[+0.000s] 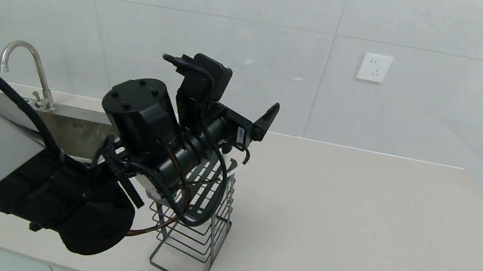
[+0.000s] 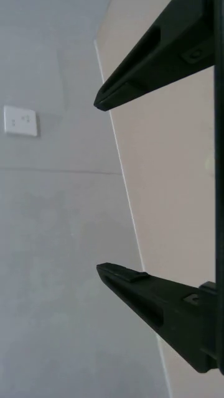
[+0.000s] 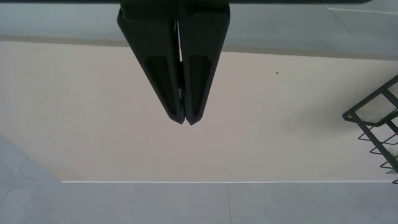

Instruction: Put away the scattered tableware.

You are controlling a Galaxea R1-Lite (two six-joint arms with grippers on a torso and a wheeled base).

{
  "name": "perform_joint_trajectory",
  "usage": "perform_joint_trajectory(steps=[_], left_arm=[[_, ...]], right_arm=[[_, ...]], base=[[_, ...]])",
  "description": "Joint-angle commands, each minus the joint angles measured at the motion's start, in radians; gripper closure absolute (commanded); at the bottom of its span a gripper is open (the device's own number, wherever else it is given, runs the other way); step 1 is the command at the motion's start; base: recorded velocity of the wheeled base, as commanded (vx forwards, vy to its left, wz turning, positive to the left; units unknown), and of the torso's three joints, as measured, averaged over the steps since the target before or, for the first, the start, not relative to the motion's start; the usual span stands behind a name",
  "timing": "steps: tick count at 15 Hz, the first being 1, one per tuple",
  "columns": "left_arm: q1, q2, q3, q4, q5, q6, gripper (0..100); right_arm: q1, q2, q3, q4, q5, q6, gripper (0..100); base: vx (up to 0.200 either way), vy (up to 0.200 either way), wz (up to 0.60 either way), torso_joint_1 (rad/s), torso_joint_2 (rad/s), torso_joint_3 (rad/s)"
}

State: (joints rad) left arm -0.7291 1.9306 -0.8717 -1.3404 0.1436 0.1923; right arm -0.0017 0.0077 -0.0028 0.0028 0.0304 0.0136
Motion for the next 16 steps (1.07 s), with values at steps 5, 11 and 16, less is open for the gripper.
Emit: perform_joint_trajectory(steps=[5, 11, 16], left_arm=[[0.105, -0.220, 0.138, 0.010, -0.199, 0.004, 0], [0.287, -0.360, 0.183, 0.003, -0.556, -0.102, 0], [0.421, -0.490, 0.421, -0.141, -0.624, -0.221, 0]], right_arm=[[0.000, 0.002, 0.001, 0.000, 0.000, 0.000, 100], [0.000, 0.002, 0.000, 0.000, 0.000, 0.000, 100], [0.000, 0.002, 0.000, 0.000, 0.000, 0.000, 100]], base=[[0.000, 0.000, 0.00, 0.000, 0.00, 0.000], [0.000, 0.000, 0.00, 0.000, 0.00, 0.000], [0.000, 0.000, 0.00, 0.000, 0.00, 0.000]])
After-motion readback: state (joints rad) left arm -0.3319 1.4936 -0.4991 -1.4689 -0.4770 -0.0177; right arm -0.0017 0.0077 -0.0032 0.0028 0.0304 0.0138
